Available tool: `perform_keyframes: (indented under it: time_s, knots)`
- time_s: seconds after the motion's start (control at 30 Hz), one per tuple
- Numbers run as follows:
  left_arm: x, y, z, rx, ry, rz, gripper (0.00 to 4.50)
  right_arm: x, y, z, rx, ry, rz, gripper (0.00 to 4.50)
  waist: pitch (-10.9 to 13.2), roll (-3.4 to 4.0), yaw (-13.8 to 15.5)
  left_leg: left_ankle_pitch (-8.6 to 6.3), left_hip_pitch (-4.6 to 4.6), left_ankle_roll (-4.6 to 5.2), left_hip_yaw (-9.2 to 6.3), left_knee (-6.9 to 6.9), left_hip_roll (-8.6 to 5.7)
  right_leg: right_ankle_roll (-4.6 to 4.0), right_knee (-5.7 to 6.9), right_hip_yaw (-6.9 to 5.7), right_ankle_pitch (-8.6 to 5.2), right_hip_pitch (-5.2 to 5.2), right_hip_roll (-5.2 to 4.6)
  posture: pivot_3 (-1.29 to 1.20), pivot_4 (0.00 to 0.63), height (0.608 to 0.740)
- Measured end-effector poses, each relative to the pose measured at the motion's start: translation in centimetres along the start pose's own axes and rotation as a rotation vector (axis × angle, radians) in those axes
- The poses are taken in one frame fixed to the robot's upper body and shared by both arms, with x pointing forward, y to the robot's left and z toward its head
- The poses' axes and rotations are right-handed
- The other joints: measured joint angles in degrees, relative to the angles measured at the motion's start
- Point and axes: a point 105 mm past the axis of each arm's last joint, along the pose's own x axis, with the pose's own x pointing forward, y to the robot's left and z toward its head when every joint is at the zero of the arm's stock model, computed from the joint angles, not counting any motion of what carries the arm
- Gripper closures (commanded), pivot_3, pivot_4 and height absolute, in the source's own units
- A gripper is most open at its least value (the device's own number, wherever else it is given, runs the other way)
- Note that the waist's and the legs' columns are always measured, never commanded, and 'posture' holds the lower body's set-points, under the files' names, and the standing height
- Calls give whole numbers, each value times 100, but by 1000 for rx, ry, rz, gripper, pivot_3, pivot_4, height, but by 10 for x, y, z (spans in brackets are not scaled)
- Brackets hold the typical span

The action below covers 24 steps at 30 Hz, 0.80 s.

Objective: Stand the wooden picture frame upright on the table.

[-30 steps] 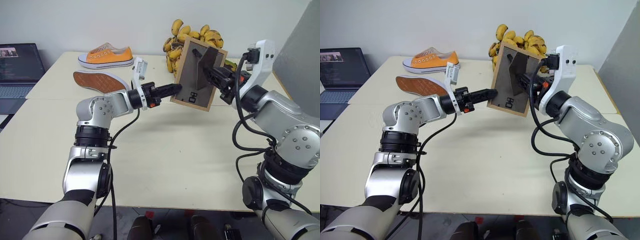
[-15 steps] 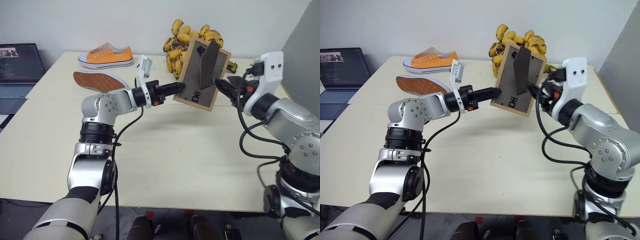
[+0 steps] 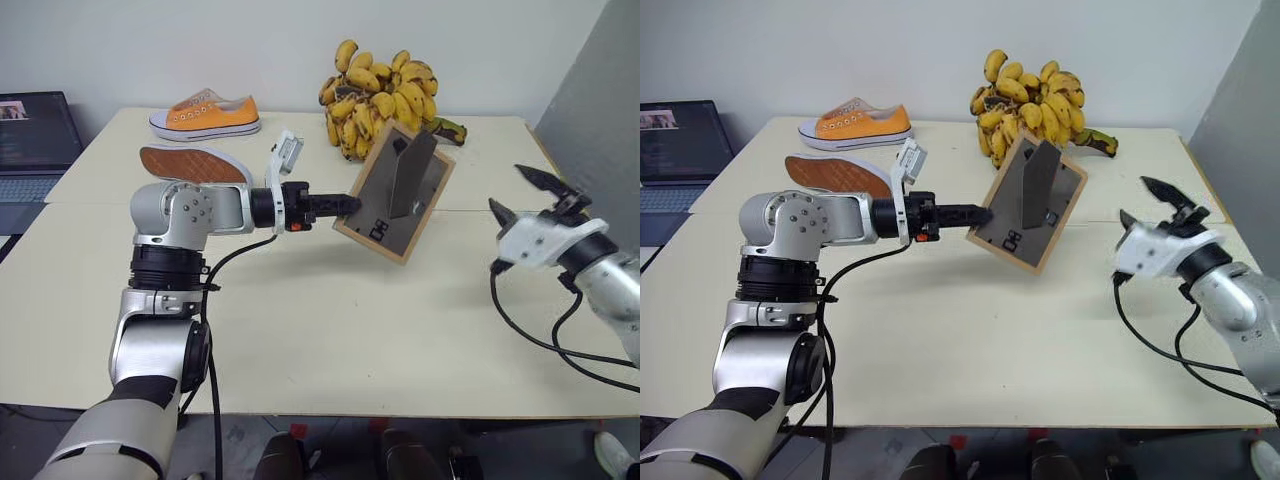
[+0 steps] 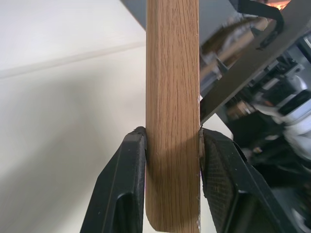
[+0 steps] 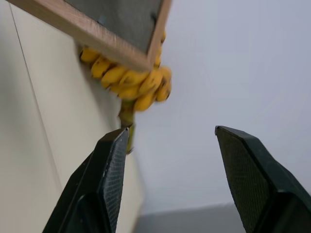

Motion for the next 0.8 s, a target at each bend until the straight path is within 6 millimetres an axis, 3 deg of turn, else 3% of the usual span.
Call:
perform_keyframes:
  time_s: [0.3,0.57,0.8]
  knots:
    - [-6,-7,-10,-84,32,-13,3201,12,6,19,-144,-208,-156,1520,0,-1,-37,3,7,-6,-9,56,-2,5,30,0,4,23,0,0,150,740]
    - [-16,-3,-7,-118,-6,18,3201,10,30,10,-111,-200,-112,1520,0,-1,-35,6,7,-8,-10,62,-3,8,33,1,7,25,-1,0,150,740]
    - [-18,-2,-6,-122,-14,30,3201,8,35,6,-96,-198,-96,1520,0,-1,-37,6,7,-9,-10,63,-3,8,37,2,8,25,-1,0,150,740]
